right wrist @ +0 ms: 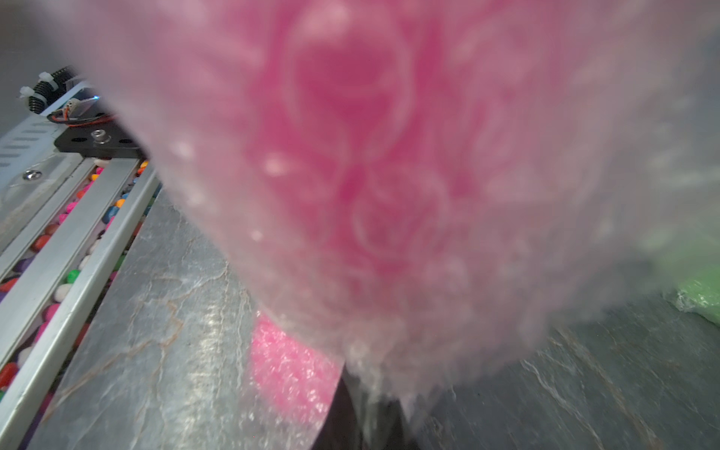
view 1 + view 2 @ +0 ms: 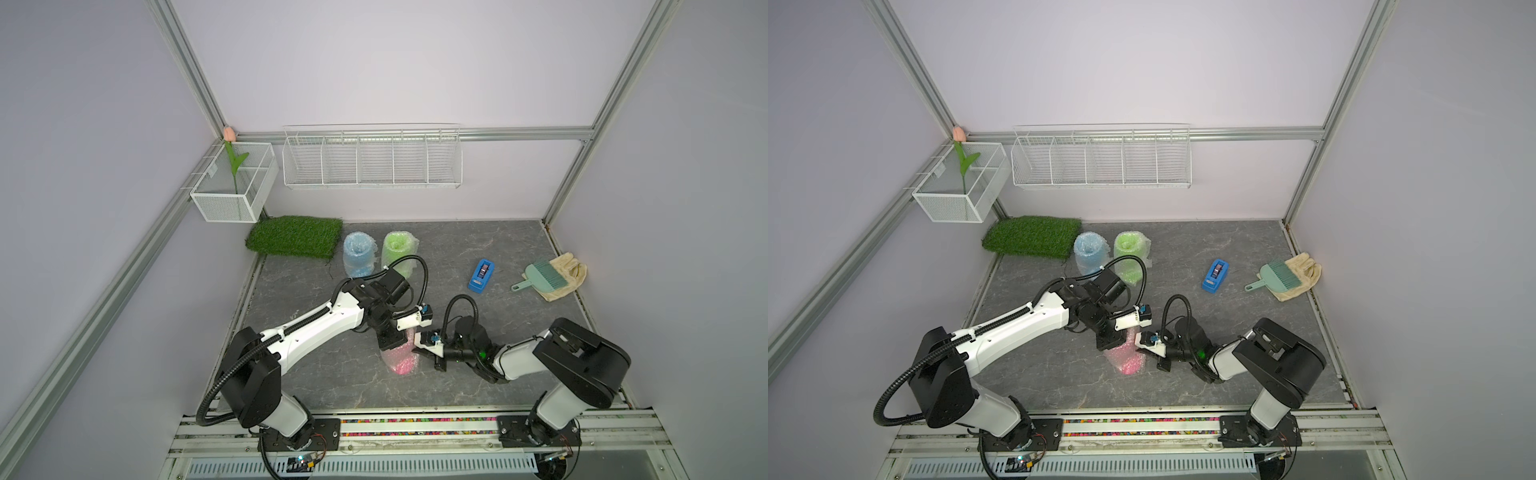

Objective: Wrap wine glasses in bubble wrap
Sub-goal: Wrap the wine glass in bubble wrap, then pick up the bubble wrap from the center of the board.

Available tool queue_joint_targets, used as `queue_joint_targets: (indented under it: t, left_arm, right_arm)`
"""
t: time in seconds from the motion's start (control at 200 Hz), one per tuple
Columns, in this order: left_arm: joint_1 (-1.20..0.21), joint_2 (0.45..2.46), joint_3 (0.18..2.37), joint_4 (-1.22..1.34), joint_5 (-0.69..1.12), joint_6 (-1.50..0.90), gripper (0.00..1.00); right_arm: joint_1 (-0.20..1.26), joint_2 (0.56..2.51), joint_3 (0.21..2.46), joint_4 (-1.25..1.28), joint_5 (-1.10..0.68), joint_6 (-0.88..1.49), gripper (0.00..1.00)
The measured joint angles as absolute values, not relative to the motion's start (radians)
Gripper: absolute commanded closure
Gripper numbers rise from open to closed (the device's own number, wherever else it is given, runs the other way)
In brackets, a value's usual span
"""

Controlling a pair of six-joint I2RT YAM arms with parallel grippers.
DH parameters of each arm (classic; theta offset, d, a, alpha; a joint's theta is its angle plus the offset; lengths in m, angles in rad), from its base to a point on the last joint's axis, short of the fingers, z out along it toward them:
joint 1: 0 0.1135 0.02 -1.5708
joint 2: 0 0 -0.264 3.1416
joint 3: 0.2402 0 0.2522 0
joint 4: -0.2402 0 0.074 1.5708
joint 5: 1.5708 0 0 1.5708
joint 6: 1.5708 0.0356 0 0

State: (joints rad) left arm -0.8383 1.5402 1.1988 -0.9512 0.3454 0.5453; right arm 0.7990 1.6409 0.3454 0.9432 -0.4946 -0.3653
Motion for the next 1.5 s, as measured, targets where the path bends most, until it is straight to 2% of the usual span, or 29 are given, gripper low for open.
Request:
queue_joint_targets:
  t: [0.245, 0.465, 0.605, 0.775, 1.035, 1.255, 1.335, 1.41, 1.445, 1.5]
  left_arm:
    - [-0.844, 1.510, 1.287, -1.031, 0.308, 0.508, 0.58]
    - [-0.845, 1.410, 1.333, -1.092, 0.255, 0.447, 0.56]
    - [-0.845, 1.328, 1.328, -1.079, 0.165, 0.326, 0.60]
    - [-0.842, 1.259, 1.298, -1.044, 0.022, 0.077, 0.54]
    - [-0.837, 1.270, 1.270, -1.025, 0.004, -0.174, 0.50]
    - [-0.817, 1.309, 1.191, -1.012, 0.010, -0.232, 0.57]
    - [-0.803, 1.340, 1.185, -1.010, 0.026, -0.238, 0.66]
    - [-0.797, 1.358, 1.185, -0.998, 0.043, -0.246, 0.81]
    - [-0.796, 1.363, 1.185, -0.993, 0.049, -0.246, 0.86]
    - [-0.796, 1.369, 1.185, -0.991, 0.051, -0.243, 0.90]
  right_arm:
    - [0.796, 1.641, 0.345, 0.947, -0.495, -0.365, 0.93]
    - [0.792, 1.641, 0.344, 0.943, -0.495, -0.365, 0.93]
    - [0.789, 1.641, 0.344, 0.940, -0.495, -0.365, 0.93]
    - [0.787, 1.640, 0.345, 0.935, -0.495, -0.366, 0.93]
    - [0.786, 1.634, 0.356, 0.905, -0.495, -0.366, 0.93]
    - [0.786, 1.626, 0.357, 0.888, -0.495, -0.367, 0.93]
    - [0.786, 1.622, 0.358, 0.879, -0.495, -0.367, 0.93]
    - [0.786, 1.612, 0.360, 0.868, -0.494, -0.367, 0.93]
    - [0.786, 1.604, 0.360, 0.860, -0.493, -0.366, 0.90]
    - [0.786, 1.588, 0.360, 0.844, -0.489, -0.364, 0.77]
